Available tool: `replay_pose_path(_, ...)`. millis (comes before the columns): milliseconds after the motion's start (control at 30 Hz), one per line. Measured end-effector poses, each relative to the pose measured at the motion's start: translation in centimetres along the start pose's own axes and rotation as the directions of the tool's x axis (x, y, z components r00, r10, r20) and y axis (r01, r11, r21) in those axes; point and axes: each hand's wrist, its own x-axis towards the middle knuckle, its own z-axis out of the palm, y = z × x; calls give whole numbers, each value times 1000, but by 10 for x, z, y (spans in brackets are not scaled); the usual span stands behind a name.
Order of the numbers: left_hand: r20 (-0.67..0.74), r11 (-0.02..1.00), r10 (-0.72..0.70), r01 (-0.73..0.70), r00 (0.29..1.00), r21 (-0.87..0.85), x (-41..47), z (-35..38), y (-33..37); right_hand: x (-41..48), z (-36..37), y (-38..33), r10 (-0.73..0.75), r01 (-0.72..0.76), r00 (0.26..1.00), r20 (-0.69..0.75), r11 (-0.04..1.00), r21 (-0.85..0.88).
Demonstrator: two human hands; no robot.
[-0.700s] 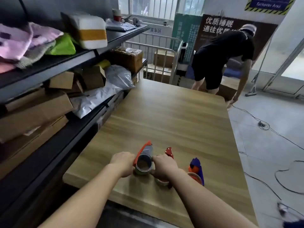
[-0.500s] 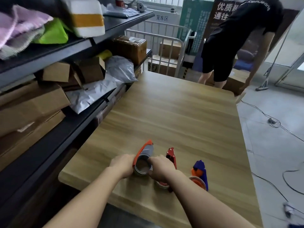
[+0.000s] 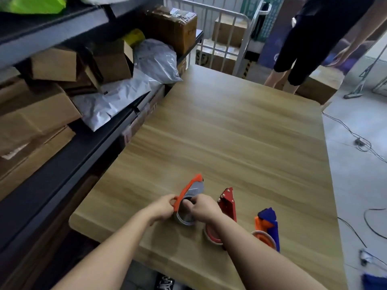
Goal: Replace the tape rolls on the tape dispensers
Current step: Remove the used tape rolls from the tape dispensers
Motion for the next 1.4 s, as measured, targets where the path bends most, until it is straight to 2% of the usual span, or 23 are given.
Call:
replay_pose_path(100, 21, 961, -92, 94, 996, -259, 10, -7, 0, 10, 3, -7, 95, -88, 995, -27, 976, 199)
replay_pose_path(200, 34, 922, -74, 81, 997, -378, 17, -10, 8, 17, 0, -9, 152, -114, 987, -60, 904, 412)
replay_pose_path(267, 2, 894, -66, 60, 998, -444, 23, -13, 12, 19, -7, -7, 166, -117, 985, -34, 811, 574)
replay_pose_path(367, -5, 878, -21, 16, 1000, -479, 30, -21, 16, 13, -18, -6, 104, -72, 995, 10, 622, 780)
replay_pose_path(467, -24, 906, 88, -90, 996, -414, 32, -25, 20, 11, -25, -5, 72, -88, 995, 64, 415, 906)
replay_pose_path(533, -89, 917, 161, -182, 983, -355, 32, -22, 25, 12, -29, -10, 74, -74, 996, 52, 334, 940)
replay_pose_path(600, -137, 934, 228, -257, 964, -250, 33, -18, 31, 13, -32, -18, 152, -83, 988, 29, 365, 927)
replay_pose_path(667, -121, 929, 312, -329, 942, -171, 30, -17, 36, 16, -34, -24, 233, -77, 972, -23, 413, 907)
replay_pose_path(767, -41, 915, 385, -387, 922, -116, 25, -25, 39, 22, -37, -24, 313, -85, 949, -24, 330, 940)
replay_pose_path(833, -45, 910, 413, -414, 910, -25, 24, -33, 40, 24, -42, -23, 335, -113, 942, 18, 266, 957)
replay_pose_path(933, -52, 896, 444, -444, 894, 24, 20, -45, 48, 25, -46, -21, 331, -152, 941, 68, 235, 960)
replay_pose_path(1067, 59, 912, 408, -410, 911, 20, 15, -63, 56, 23, -50, -16, 293, -217, 943, 155, 190, 958)
replay_pose_path(1200, 41, 888, 422, -422, 906, 183, 14, -67, 66, 20, -55, -10, 175, -268, 953, 247, 111, 957)
replay_pose_path(1333, 22, 821, 458, -432, 889, 373, 12, -71, 68, 20, -61, -2, 159, -270, 956, 247, 143, 952)
replay_pose_path(1400, 25, 795, 476, -442, 879, 415, 9, -73, 69, 21, -63, -1, 174, -261, 957, 231, 171, 950)
